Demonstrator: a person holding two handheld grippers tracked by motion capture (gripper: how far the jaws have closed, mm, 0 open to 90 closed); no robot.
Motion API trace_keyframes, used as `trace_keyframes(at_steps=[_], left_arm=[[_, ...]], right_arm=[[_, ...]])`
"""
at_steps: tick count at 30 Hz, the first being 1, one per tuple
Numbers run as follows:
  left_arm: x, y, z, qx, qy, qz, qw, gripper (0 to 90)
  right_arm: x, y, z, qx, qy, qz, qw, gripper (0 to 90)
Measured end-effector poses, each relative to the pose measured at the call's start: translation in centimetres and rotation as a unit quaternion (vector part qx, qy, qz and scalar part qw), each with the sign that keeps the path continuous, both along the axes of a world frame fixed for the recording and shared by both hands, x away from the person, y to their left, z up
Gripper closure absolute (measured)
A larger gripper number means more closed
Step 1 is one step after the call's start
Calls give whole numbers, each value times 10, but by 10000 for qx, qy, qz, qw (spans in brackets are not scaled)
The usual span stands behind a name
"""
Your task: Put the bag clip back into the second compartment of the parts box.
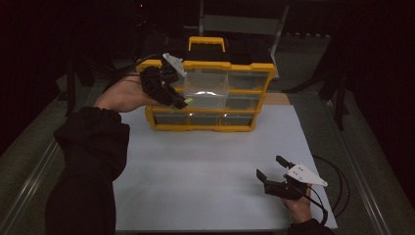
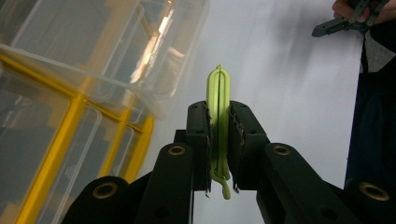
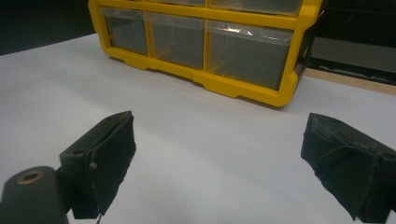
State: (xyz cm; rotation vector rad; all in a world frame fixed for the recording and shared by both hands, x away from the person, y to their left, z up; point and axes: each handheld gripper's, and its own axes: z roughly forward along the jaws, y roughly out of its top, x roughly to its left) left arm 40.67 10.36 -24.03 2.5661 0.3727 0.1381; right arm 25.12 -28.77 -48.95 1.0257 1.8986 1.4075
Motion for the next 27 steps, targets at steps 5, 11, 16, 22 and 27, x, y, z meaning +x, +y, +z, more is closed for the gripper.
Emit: trace_keyframes(at_steps=[5, 11, 16, 22, 27], left_arm=[[2, 0, 6, 23, -20, 12, 10000, 808], [8, 1, 13, -93, -30, 61, 9999, 807], [12, -3, 19, -134, -72, 86, 9998, 807], [18, -7, 24, -133, -51, 175, 9997, 807], [20, -12, 31, -107, -79, 204, 9997, 808]], right_arm=[[0, 0, 0, 18, 0, 4, 10000, 98], [0, 0, 1, 51, 0, 8, 10000, 97], [0, -1, 1, 83, 9, 0, 10000, 98], [0, -1, 1, 131, 5, -18, 9999, 98], [0, -2, 2, 163, 1, -19, 9999, 98]])
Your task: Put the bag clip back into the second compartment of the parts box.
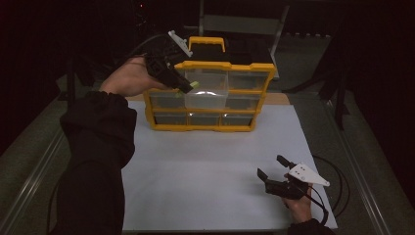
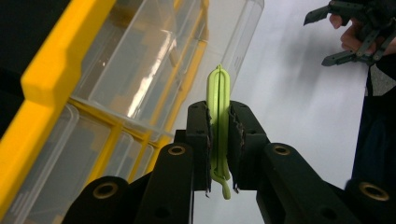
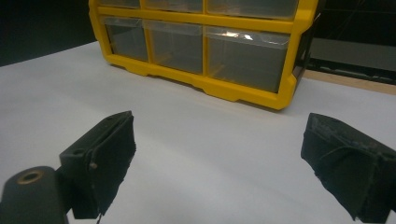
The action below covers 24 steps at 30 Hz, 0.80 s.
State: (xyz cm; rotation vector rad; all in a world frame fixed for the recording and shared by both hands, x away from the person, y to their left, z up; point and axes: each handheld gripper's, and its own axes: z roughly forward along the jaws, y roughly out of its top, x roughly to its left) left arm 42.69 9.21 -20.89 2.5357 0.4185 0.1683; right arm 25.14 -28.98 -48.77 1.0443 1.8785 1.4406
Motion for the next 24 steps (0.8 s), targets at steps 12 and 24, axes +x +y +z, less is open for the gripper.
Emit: trace_keyframes(at_steps=[12, 24], left_arm=[[13, -1, 13, -24, -110, 363, 9993, 806], [21, -13, 12, -3, -101, 424, 9991, 804]], right_arm=[[0, 0, 0, 34, 7, 8, 10000, 98], [1, -1, -1, 44, 19, 9, 10000, 98]])
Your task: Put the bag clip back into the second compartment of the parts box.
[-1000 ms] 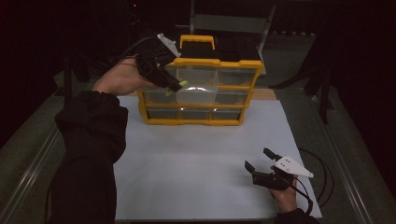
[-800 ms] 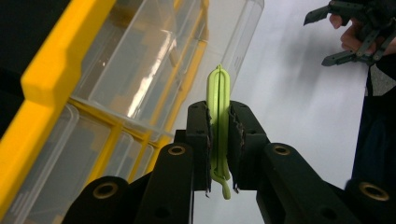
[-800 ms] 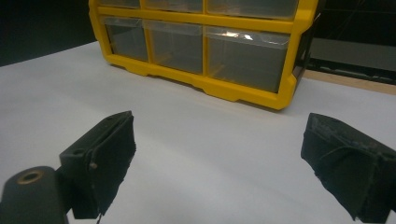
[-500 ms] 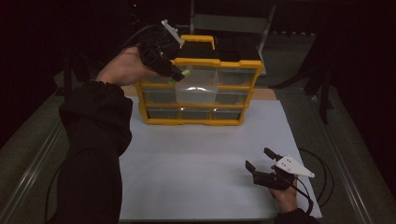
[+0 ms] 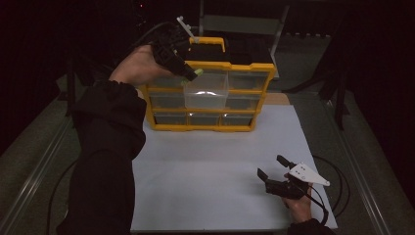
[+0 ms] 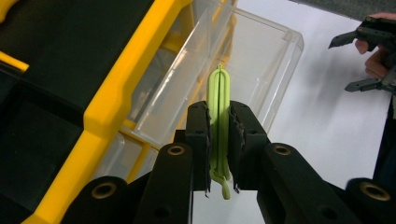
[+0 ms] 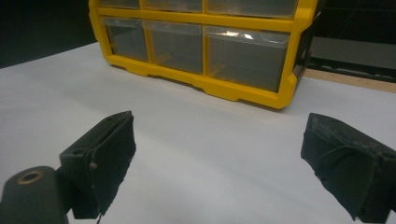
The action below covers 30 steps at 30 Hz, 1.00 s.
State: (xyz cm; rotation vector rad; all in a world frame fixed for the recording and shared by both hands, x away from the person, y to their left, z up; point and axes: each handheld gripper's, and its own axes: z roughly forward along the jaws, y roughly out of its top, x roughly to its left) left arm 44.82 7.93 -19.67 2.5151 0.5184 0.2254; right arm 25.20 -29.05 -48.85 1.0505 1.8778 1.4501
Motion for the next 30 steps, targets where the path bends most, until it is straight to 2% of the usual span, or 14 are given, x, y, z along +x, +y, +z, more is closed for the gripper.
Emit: trace_keyframes(at_steps=[4, 11, 13, 14, 15, 17, 19, 20, 23, 30], left_arm=[[1, -4, 0, -64, -26, 11, 10000, 802], [3, -12, -3, 5, -67, 15, 10000, 801], [4, -12, -5, -16, -22, 11, 10000, 800], [4, -13, -6, 10, -34, 83, 10000, 795], [4, -13, -7, -10, -53, 165, 9999, 719], [3, -15, -9, -37, -107, 225, 9997, 420], [3, -15, -11, -11, -149, 359, 9992, 249], [4, -14, -12, 10, -177, 425, 9989, 200], [4, -11, -14, -48, -154, 532, 9985, 146], [1, -3, -19, 89, -127, 604, 9981, 48]], right_arm=[[0, 0, 0, 7, 5, -10, 10000, 98], [0, 0, 0, 7, 2, -11, 10000, 98], [0, 0, 0, 1, -1, -4, 10000, 98], [0, 0, 0, -6, -6, 0, 10000, 98], [0, 0, 0, -2, -4, 0, 10000, 98], [0, 0, 0, -3, -5, -5, 10000, 98], [0, 0, 0, -3, -10, -3, 10000, 98], [0, 0, 0, -2, -11, -5, 10000, 98], [0, 0, 0, -7, -6, -7, 10000, 98], [0, 1, 0, -33, -13, 2, 10000, 98]])
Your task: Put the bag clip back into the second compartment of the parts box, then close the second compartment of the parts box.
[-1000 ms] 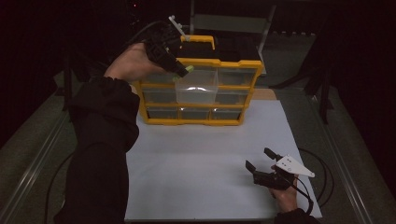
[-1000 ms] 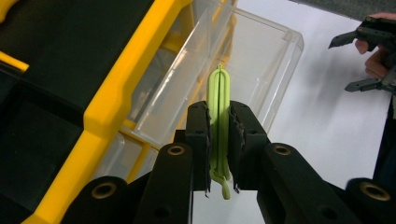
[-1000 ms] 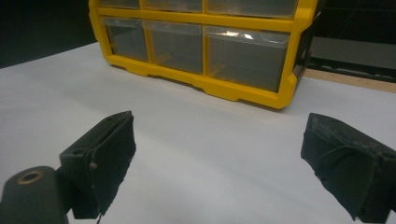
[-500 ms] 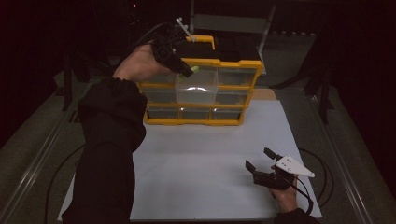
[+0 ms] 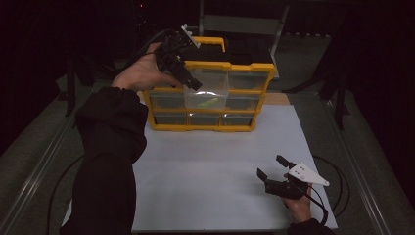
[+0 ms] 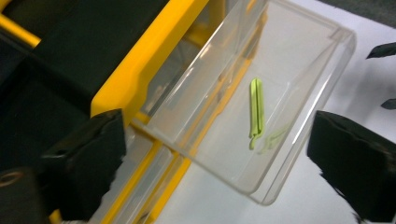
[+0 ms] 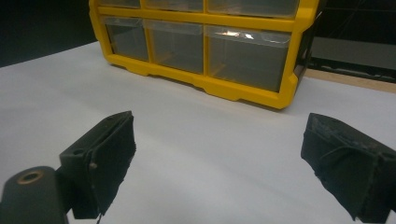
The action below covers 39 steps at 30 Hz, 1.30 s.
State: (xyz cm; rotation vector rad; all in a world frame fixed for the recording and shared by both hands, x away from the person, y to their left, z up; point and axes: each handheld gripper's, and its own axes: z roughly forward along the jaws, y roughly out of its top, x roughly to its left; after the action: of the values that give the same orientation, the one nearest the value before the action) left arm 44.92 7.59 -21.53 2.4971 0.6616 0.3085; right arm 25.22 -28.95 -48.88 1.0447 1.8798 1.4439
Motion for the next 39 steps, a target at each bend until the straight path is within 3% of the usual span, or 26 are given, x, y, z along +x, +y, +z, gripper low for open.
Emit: trace_keyframes(at_steps=[8, 39], left_arm=[[-10, 3, 1, -18, -186, -63, 9998, 47], [-21, 23, -9, -101, -193, -98, 9997, 47]], right_arm=[[0, 1, 0, -11, 1, 6, 10000, 98], [0, 1, 0, -18, 21, 1, 10000, 98]])
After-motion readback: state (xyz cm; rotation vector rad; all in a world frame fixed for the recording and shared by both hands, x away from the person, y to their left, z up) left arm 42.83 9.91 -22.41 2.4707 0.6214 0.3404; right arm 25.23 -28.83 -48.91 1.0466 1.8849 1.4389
